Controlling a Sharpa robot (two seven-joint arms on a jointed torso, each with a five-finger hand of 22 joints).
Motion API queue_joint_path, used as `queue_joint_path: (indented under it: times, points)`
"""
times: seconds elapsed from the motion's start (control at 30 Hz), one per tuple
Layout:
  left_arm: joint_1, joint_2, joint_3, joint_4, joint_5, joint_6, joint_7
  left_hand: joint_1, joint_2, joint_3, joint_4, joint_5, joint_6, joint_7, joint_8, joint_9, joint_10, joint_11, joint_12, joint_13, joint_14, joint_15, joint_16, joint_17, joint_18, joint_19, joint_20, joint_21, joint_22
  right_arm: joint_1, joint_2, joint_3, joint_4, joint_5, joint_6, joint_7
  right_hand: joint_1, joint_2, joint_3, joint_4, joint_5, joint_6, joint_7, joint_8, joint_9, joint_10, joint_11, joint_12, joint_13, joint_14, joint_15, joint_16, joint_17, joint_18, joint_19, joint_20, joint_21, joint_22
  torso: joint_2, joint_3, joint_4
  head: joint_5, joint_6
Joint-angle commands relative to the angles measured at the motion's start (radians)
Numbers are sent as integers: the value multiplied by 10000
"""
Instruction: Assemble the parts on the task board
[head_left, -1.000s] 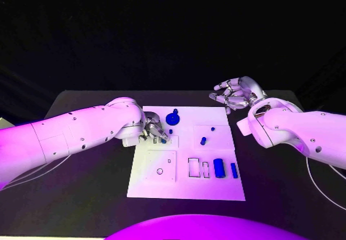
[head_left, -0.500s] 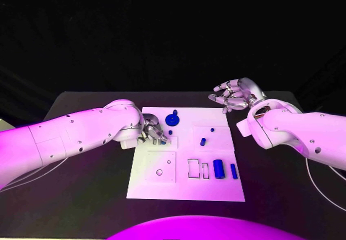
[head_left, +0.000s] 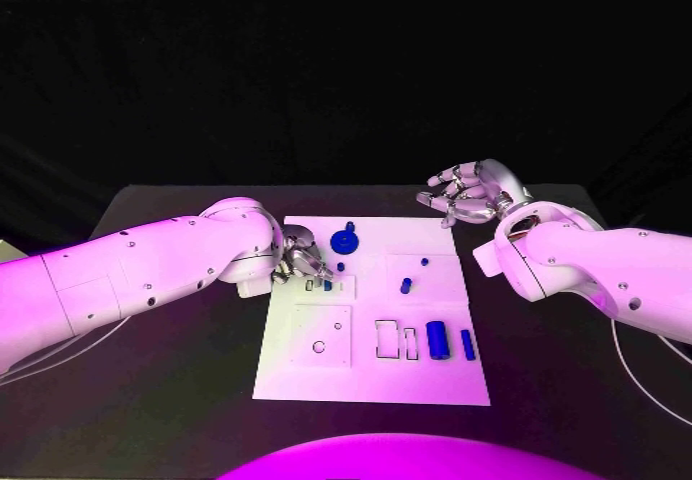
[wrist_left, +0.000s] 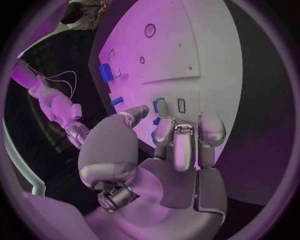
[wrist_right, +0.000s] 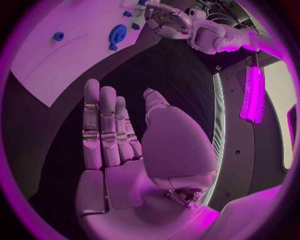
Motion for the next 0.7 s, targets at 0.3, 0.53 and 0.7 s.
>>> queue_joint_path:
  times: [0.3, 0.53, 0.7]
  points:
    - [8, -206, 338, 341, 114, -262, 70, 189, -164, -362, 199, -18, -166, 89, -142, -10, -228, 41, -304, -447, 745, -41, -60, 1436, -163, -76, -6, -152, -211, -37, -2, 2, -45, 54, 221, 289, -73, 110, -37, -16, -120, -47, -1, 328, -69, 56, 73, -1082, -1686, -282, 111, -1517, -298, 129, -144, 155, -874, -1237, 16, -10, -1, 15, 100]
    - [312, -461, 625, 224, 256, -55, 59, 1033, -56, -769, 610, 44, -1096, 581, -838, -245, -1957, 487, -1969, -2884, 342, 327, -550, 363, 64, -1008, 301, -907, -1483, -45, -17, 1, -95, 94, 250, 321, -38, 101, -15, -22, -123, -19, 8, 386, -95, 133, 84, -1275, -2024, -237, 123, -1770, -354, 126, -95, 168, -986, -1483, 2, 14, 25, 23, 132]
    - [612, -375, 687, -344, 273, -186, 147, 1535, -44, -1063, 816, 83, -1608, 924, -1394, -549, -2941, 782, -2792, -4111, 115, 595, -752, -86, 175, -1366, 547, -1226, -1958, -47, 5, 1, -157, 102, 279, 331, -22, 98, -10, -24, -118, -18, 16, 395, -100, 131, 92, -1304, -2074, -240, 132, -1811, -361, 124, -95, 174, -1007, -1524, 18, 8, 9, 59, 196]
